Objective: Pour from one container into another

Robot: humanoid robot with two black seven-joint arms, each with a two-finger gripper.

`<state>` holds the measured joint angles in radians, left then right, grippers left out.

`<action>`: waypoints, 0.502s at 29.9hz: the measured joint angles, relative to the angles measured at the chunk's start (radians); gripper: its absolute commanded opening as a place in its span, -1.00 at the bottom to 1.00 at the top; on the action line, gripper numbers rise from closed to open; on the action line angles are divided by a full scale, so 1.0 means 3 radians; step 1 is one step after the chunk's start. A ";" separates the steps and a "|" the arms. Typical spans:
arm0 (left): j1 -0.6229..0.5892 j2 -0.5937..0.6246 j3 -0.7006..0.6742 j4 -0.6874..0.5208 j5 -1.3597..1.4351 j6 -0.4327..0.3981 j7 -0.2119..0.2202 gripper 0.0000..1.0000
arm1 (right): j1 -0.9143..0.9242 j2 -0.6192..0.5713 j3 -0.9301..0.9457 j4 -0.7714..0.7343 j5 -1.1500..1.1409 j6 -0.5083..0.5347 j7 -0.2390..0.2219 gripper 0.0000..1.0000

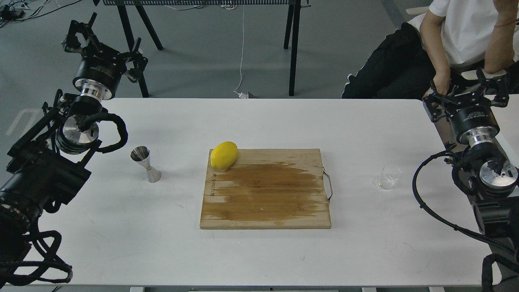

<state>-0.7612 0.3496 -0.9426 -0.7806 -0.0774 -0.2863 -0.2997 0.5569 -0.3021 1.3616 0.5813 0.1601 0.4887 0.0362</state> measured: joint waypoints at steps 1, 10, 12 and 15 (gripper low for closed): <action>0.0009 0.0022 0.0000 -0.0081 0.0000 0.0061 0.0000 1.00 | 0.0000 -0.0002 0.0000 -0.0004 0.0000 0.0000 0.0001 1.00; 0.0050 0.0127 0.0010 -0.0251 0.0019 0.0228 0.0023 1.00 | 0.0012 -0.0016 0.0005 0.0003 -0.0002 0.0000 -0.0003 1.00; 0.0095 0.0169 0.0016 -0.0265 0.0027 0.0067 0.0032 1.00 | -0.0012 -0.0037 0.0003 0.0003 -0.0002 0.0000 -0.0019 1.00; 0.0241 0.0387 0.0060 -0.0365 0.0077 -0.0223 0.0020 1.00 | -0.0066 -0.0114 -0.0001 0.0020 -0.0002 0.0000 -0.0042 1.00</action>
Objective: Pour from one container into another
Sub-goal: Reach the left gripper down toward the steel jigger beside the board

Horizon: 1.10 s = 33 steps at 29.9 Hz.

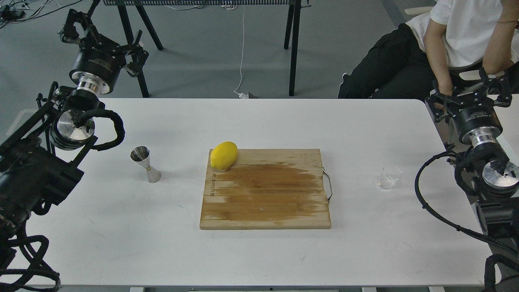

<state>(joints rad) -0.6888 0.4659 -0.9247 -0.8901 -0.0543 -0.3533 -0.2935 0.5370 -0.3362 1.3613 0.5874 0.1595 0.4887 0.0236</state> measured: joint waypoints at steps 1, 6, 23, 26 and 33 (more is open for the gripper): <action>0.0049 0.0105 0.0026 -0.0070 0.0059 -0.0060 -0.0012 1.00 | -0.0008 -0.0033 -0.0001 0.0003 0.0000 0.0000 -0.0003 1.00; 0.0416 0.0584 0.0073 -0.0563 0.0673 -0.0132 -0.0164 1.00 | -0.0027 -0.0076 -0.0006 0.0011 0.0000 0.0000 0.0009 1.00; 0.1876 0.1685 0.0061 -0.2423 0.3558 0.0940 -0.0377 0.92 | -0.0494 -0.0047 0.0044 0.0382 0.0005 0.0000 0.0049 1.00; 0.2120 0.1687 0.0069 -0.2411 0.4468 0.1371 -0.0390 0.92 | -0.0496 -0.0064 0.0061 0.0383 0.0005 0.0000 0.0049 1.00; 0.2354 0.1359 0.0097 -0.1674 0.6711 0.2414 -0.0205 0.92 | -0.0497 -0.0063 0.0064 0.0383 0.0002 0.0000 0.0049 1.00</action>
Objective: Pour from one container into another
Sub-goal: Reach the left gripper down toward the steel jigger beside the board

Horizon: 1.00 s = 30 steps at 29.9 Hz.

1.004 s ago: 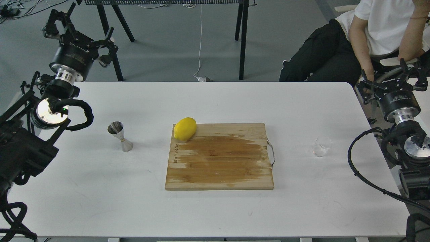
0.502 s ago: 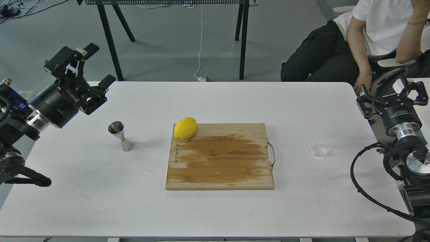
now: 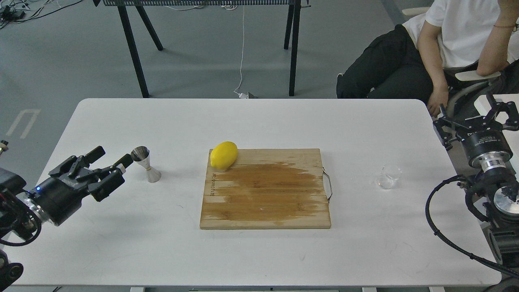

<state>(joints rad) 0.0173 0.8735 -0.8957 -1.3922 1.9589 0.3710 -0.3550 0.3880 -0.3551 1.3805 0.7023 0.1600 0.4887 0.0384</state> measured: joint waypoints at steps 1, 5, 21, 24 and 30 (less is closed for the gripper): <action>-0.0002 -0.0084 0.0004 0.0138 0.0236 0.0067 0.0018 0.92 | 0.0000 0.0005 -0.0007 0.0000 -0.0001 0.0000 0.0000 1.00; -0.0028 -0.0415 0.0009 0.0647 0.0699 0.0204 0.0046 0.91 | 0.0000 0.0012 -0.0027 0.0000 -0.0002 0.0000 0.0000 1.00; -0.0662 -0.1245 0.0181 0.1844 0.0743 0.0195 0.0043 0.86 | 0.0039 -0.0006 -0.0051 -0.0005 -0.0003 0.0000 0.0000 1.00; -0.0786 -0.1335 0.0267 0.2032 0.0743 0.0207 0.0041 0.86 | 0.0041 -0.0006 -0.0051 -0.0005 -0.0006 0.0000 0.0000 1.00; -0.0960 -0.1558 0.0324 0.2294 0.0743 0.0223 0.0030 0.74 | 0.0044 -0.0006 -0.0051 -0.0005 -0.0007 0.0000 0.0000 1.00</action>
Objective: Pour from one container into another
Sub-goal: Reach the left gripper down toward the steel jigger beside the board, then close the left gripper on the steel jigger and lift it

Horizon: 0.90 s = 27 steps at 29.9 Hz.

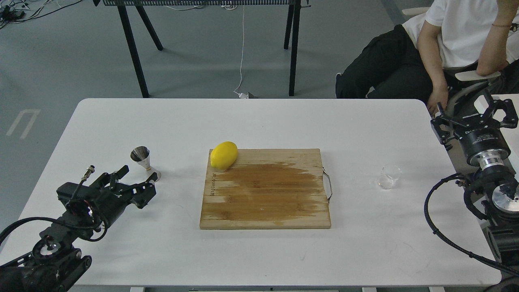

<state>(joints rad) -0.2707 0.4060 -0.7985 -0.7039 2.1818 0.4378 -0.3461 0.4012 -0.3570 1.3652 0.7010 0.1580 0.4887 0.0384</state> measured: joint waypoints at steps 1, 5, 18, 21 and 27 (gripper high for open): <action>-0.0021 -0.0025 0.0006 0.0031 0.0000 0.0000 0.0005 0.67 | 0.0001 -0.0002 0.0001 0.0000 0.0000 0.0000 0.0000 1.00; -0.0143 -0.0141 0.0012 0.0231 0.0000 0.0000 0.0018 0.51 | 0.0003 -0.0010 0.0019 0.0000 0.0000 0.0000 0.0000 1.00; -0.0313 -0.0288 0.0013 0.0451 -0.0001 0.0028 0.0049 -0.41 | 0.0012 -0.0014 0.0026 0.0000 0.0000 0.0000 0.0000 1.00; -0.0316 -0.0289 0.0015 0.0452 -0.0001 0.0035 0.0030 -0.55 | 0.0022 -0.0014 0.0026 0.0000 0.0000 0.0000 0.0000 1.00; -0.0332 -0.0288 0.0147 0.0448 -0.0001 0.0148 0.0028 -0.73 | 0.0023 -0.0022 0.0026 0.0000 0.0000 0.0000 0.0000 1.00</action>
<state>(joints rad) -0.3702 0.3198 -0.7543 -0.5695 2.1816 0.4822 -0.3377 0.4080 -0.3635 1.3729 0.7010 0.1580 0.4887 0.0384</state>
